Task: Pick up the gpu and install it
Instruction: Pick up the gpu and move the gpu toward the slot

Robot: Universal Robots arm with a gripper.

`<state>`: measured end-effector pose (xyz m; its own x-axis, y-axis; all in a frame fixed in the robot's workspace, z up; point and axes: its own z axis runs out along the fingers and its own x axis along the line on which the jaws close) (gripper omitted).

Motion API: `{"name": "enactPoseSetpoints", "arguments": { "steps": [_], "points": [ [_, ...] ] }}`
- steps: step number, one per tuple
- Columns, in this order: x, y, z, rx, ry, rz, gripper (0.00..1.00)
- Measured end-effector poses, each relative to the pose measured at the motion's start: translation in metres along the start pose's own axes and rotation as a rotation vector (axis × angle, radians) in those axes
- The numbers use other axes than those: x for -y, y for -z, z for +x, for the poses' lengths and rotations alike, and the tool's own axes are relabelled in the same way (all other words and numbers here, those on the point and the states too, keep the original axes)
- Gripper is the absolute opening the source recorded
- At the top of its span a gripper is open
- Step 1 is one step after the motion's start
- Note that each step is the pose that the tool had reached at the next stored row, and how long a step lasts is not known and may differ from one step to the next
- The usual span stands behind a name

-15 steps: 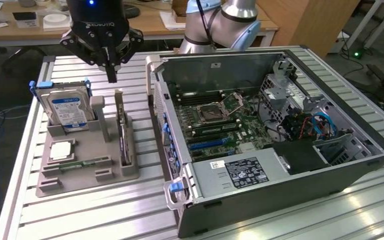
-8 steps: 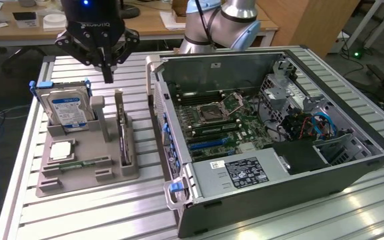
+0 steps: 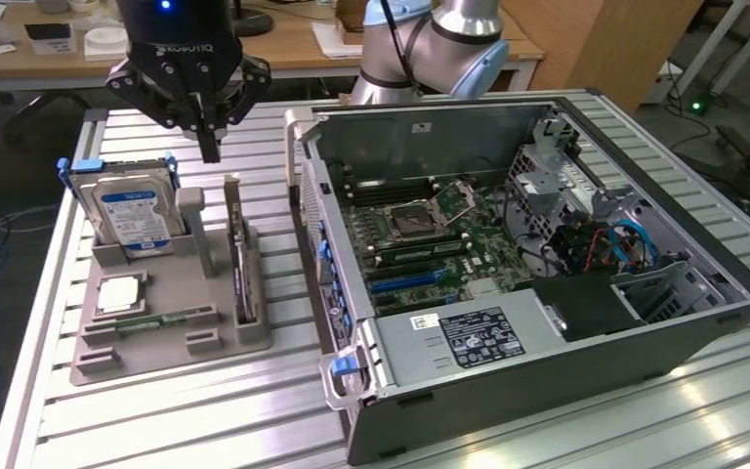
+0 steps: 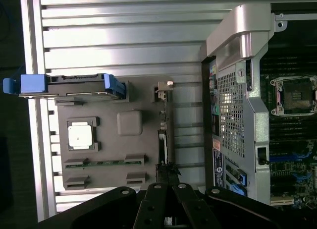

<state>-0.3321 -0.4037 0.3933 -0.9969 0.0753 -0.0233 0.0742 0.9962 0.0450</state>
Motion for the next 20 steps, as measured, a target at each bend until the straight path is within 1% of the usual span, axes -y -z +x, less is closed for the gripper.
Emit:
{"name": "enactPoseSetpoints", "arguments": {
  "steps": [9,11,12,13,14,16,17,18,20],
  "points": [
    [0.0000,0.0000,0.0000,0.0000,0.000,0.0000,0.11],
    [0.0000,0.0000,0.0000,0.0000,0.000,0.0001,0.23],
    [0.0000,0.0000,0.0000,0.0000,0.000,0.0000,0.23],
    [0.0000,0.0000,0.0000,0.0000,0.000,0.0000,0.29],
    [0.0000,0.0000,0.0000,0.0000,0.000,0.0000,0.29],
    [0.0000,0.0000,0.0000,0.0000,0.000,0.0000,0.41],
    [0.0000,0.0000,0.0000,0.0000,0.000,0.0000,0.41],
    [0.0003,-0.0002,0.0000,-0.0001,0.002,0.0000,0.47],
    [0.0008,-0.0006,0.0003,-0.0014,0.014,-0.0004,0.47]
  ]
}}
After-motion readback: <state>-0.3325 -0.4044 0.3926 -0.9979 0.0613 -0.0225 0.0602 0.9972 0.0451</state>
